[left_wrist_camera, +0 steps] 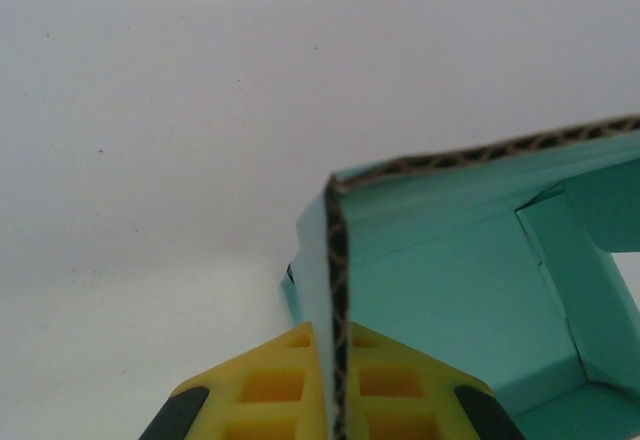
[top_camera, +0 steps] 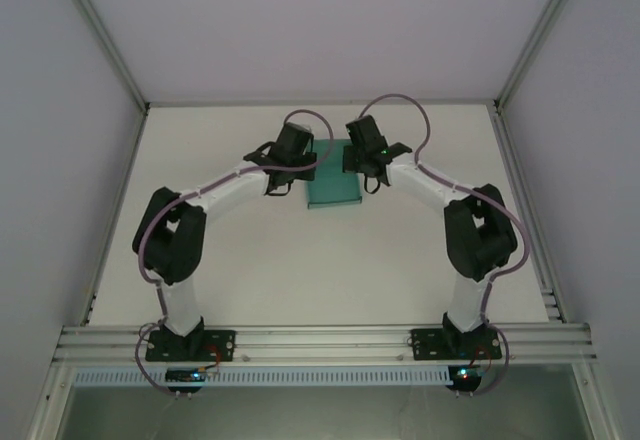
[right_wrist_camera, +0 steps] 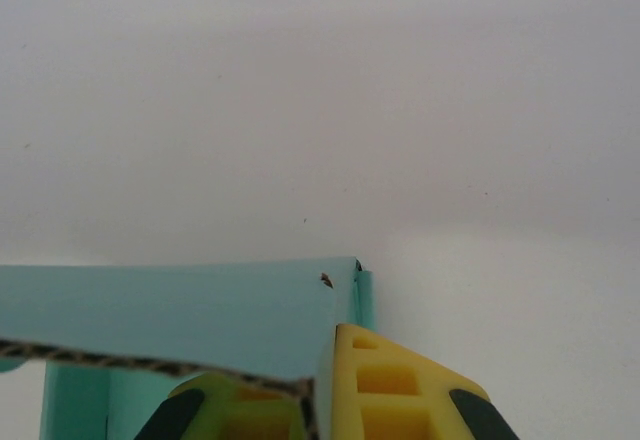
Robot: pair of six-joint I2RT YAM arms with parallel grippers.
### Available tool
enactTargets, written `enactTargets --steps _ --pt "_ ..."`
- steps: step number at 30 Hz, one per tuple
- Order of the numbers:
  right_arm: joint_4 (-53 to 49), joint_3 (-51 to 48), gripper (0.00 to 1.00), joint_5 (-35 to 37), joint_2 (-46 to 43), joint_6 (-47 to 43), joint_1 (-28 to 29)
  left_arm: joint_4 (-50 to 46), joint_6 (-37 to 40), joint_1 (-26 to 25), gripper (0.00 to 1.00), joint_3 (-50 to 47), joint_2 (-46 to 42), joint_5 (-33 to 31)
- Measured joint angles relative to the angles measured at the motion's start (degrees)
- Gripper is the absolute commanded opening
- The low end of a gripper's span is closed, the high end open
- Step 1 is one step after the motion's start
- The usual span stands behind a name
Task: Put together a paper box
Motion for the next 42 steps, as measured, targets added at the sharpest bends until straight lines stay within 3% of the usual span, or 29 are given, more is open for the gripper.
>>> enactTargets --steps 15,25,32,42 --pt "6.75 -2.16 0.00 7.15 1.49 0.33 2.32 6.27 -4.26 0.44 0.00 0.98 3.19 -0.90" --pt "19.56 -13.79 0.00 9.99 -1.31 -2.73 4.07 21.44 -3.93 0.22 0.01 -12.66 0.37 1.09" --pt "32.46 -24.81 0.00 11.28 -5.11 -7.37 6.99 23.06 -3.56 -0.13 0.22 -19.15 -4.26 3.04" --pt "40.61 -30.77 0.00 11.37 -6.25 -9.05 8.41 13.18 -1.79 -2.03 0.56 -21.20 -10.60 7.69"
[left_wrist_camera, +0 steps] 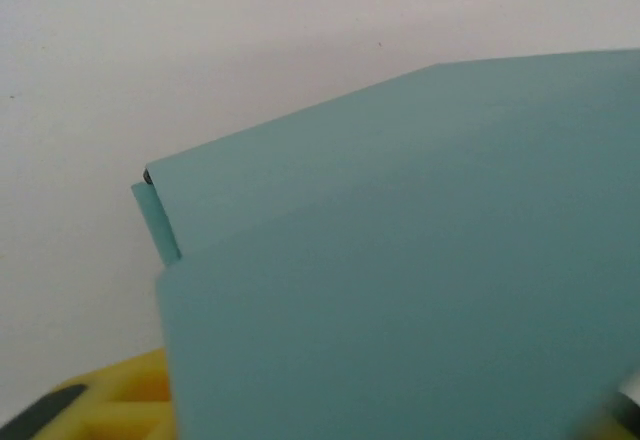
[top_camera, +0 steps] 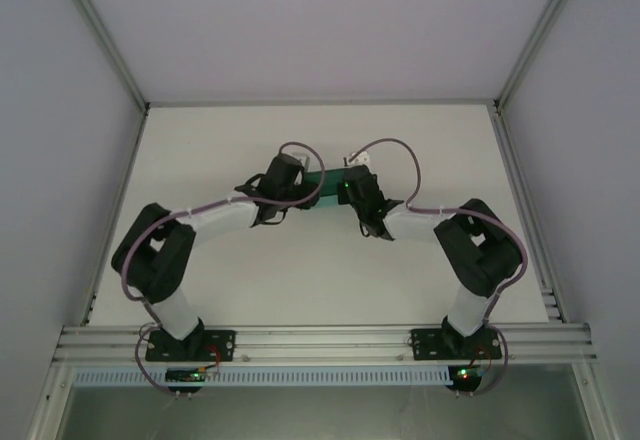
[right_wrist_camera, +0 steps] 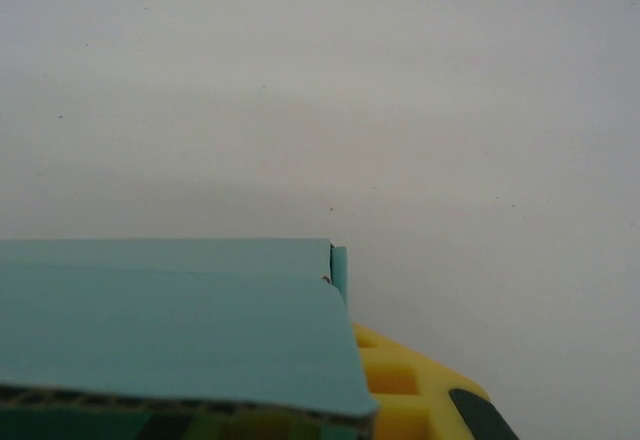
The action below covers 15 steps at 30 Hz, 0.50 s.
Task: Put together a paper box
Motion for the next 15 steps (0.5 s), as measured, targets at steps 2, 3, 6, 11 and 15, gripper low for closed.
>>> enactTargets --steps 2,3,6,11,15 --pt "1.40 -1.11 0.00 0.02 -0.26 -0.07 0.33 -2.40 0.07 0.00 0.61 -0.48 -2.84 -0.02" --pt "2.01 -1.57 0.00 0.00 -0.39 -0.15 0.33 -3.39 0.13 -0.02 0.65 -0.59 -4.26 0.00" --pt "3.82 -2.69 0.00 -0.02 -0.50 -0.57 0.46 -6.03 0.20 0.00 0.84 -0.59 -8.66 -0.02" --pt "7.06 -4.52 0.00 -0.11 -0.50 -1.57 0.66 -12.22 -1.62 1.05 1.00 1.75 -12.48 -0.26" --pt "10.88 -6.80 0.00 -0.15 -0.50 -2.38 0.94 -14.97 -4.22 6.03 1.00 6.60 -10.73 2.64"
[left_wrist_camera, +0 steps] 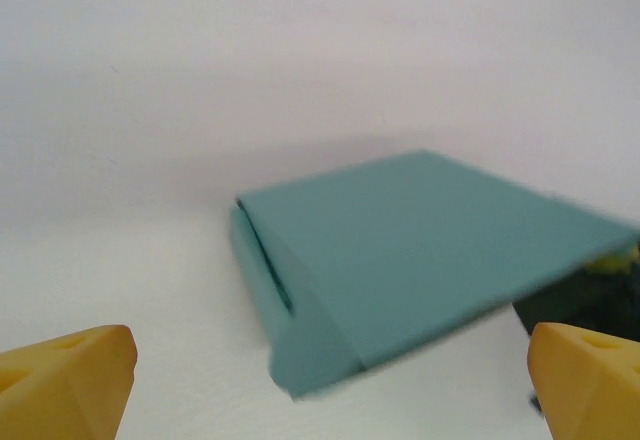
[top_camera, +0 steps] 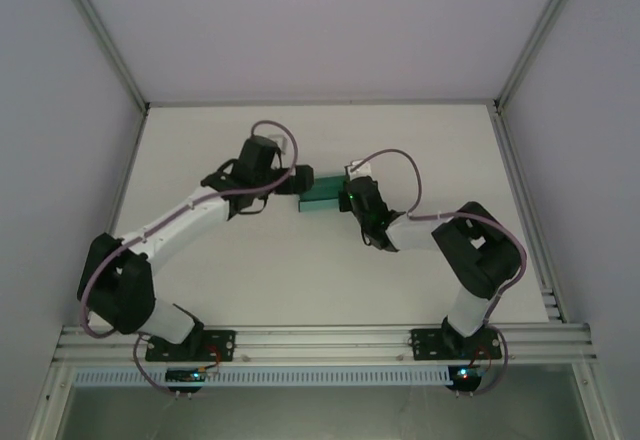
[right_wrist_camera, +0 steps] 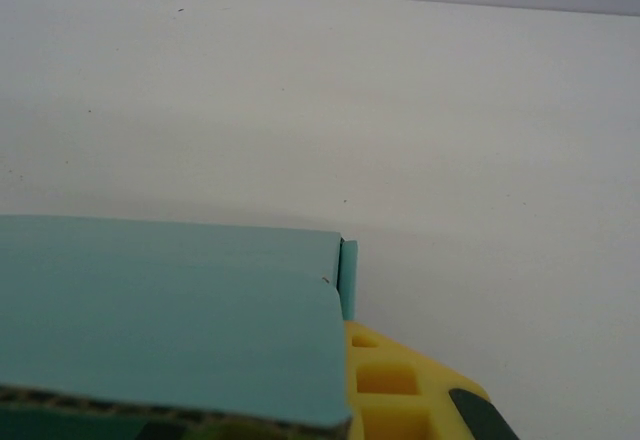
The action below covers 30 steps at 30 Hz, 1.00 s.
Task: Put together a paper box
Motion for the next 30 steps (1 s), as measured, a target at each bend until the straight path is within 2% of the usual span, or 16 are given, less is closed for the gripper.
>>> enactTargets --steps 5,8,12,15,19,25,30 --pt "0.68 -0.44 0.00 0.31 0.00 -0.22 0.61 3.56 -5.09 6.12 1.00 3.34 7.78 7.98" --pt "0.63 -0.44 0.02 0.70 0.00 -0.22 1.03 6.80 -8.22 8.28 0.93 3.28 13.97 14.08" --pt "0.39 -0.46 0.03 1.11 0.00 -0.22 1.49 9.35 -10.91 8.70 0.80 2.05 19.26 19.43" --pt "-0.44 -0.48 0.08 1.05 -0.13 -0.31 1.68 11.06 -11.76 8.66 0.72 0.61 19.58 20.85" --pt "-6.97 -0.83 0.12 0.00 -1.22 -0.52 2.40 16.74 -12.83 8.66 0.65 -3.30 19.58 20.92" --pt "-19.98 -1.22 0.33 -1.64 -6.25 0.94 2.97 24.11 -14.21 8.63 0.59 -6.93 21.07 22.67" --pt "-29.11 -2.78 0.68 -4.33 -12.55 2.56 2.97 25.81 -13.66 8.41 0.54 -8.07 21.38 22.60"
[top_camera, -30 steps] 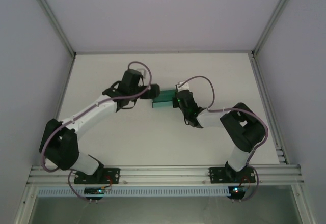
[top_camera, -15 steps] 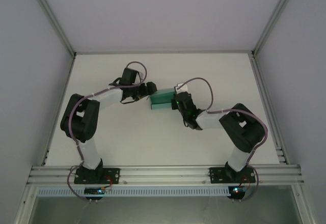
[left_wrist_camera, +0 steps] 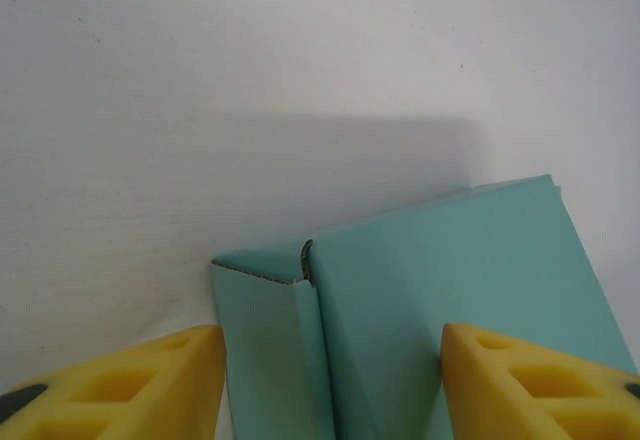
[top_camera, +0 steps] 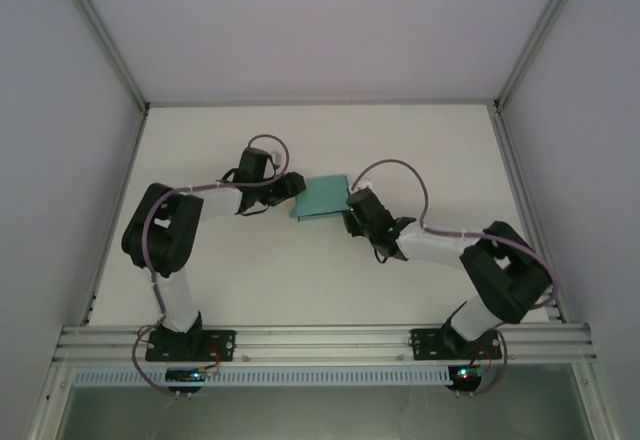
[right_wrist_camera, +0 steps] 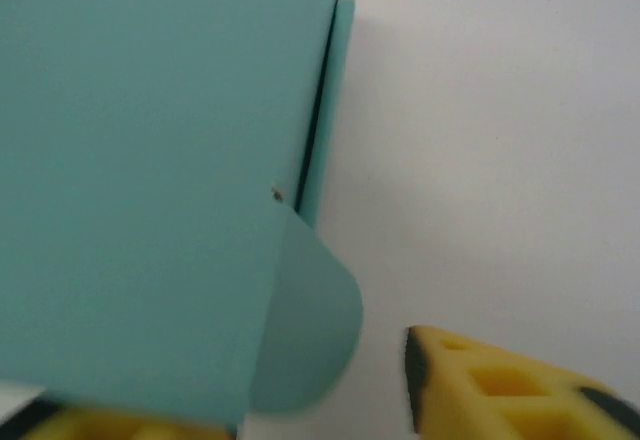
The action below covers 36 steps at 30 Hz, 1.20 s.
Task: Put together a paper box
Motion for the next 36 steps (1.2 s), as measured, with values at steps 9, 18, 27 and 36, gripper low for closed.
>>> enactTargets --steps 9,18,27,36 --pt "-6.43 -4.13 0.99 -12.02 -7.50 -0.37 -5.25 3.45 0.96 0.26 0.38 -0.55 1.86 1.18" --pt "-8.26 5.84 0.98 -27.52 -2.58 5.38 -15.78 19.67 -3.61 5.31 0.25 -6.84 4.33 11.47" --pt "-7.67 17.66 0.94 -44.68 12.59 15.21 -19.30 31.76 -9.14 8.63 0.23 -11.37 6.38 16.96" --pt "2.38 21.09 0.69 -57.92 22.05 25.68 -19.30 35.60 -10.58 9.03 0.23 -11.96 7.67 18.62"
